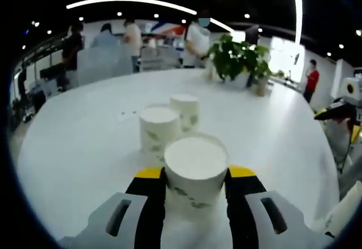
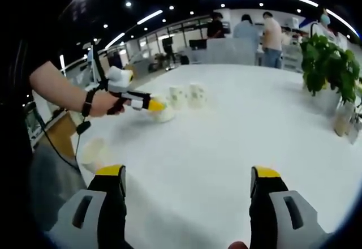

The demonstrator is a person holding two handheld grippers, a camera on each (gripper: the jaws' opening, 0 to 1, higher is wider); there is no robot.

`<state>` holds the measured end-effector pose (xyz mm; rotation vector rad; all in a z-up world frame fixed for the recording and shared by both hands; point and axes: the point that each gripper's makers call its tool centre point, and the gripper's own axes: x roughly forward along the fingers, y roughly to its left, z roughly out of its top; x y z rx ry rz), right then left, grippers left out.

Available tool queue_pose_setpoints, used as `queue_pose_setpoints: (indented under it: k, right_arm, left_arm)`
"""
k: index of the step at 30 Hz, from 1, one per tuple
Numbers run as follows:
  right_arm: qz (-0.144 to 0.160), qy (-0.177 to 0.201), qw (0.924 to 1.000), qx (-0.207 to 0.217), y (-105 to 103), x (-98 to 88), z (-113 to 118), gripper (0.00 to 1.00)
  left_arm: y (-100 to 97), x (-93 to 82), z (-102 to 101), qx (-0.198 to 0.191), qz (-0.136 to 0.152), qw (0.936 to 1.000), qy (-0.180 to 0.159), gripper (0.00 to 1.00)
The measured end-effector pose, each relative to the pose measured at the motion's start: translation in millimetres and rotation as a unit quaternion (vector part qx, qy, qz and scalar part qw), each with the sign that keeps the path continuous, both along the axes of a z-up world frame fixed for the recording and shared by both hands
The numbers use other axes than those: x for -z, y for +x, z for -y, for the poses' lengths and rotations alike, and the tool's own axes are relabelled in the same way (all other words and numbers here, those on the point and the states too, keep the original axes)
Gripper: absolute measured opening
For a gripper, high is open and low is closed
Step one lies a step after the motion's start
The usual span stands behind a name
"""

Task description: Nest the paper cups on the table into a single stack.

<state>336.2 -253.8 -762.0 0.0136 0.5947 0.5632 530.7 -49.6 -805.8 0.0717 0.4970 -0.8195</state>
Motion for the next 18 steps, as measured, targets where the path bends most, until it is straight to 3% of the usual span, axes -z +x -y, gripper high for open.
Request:
queue_pose_setpoints:
  k: [18]
  right_arm:
    - [0.014, 0.007, 0.9999, 0.008, -5, -10.4, 0, 0.89]
  left_arm:
    - [-7.3, -24.0, -7, -0.003, 0.012, 0.9999, 0.000, 0.39]
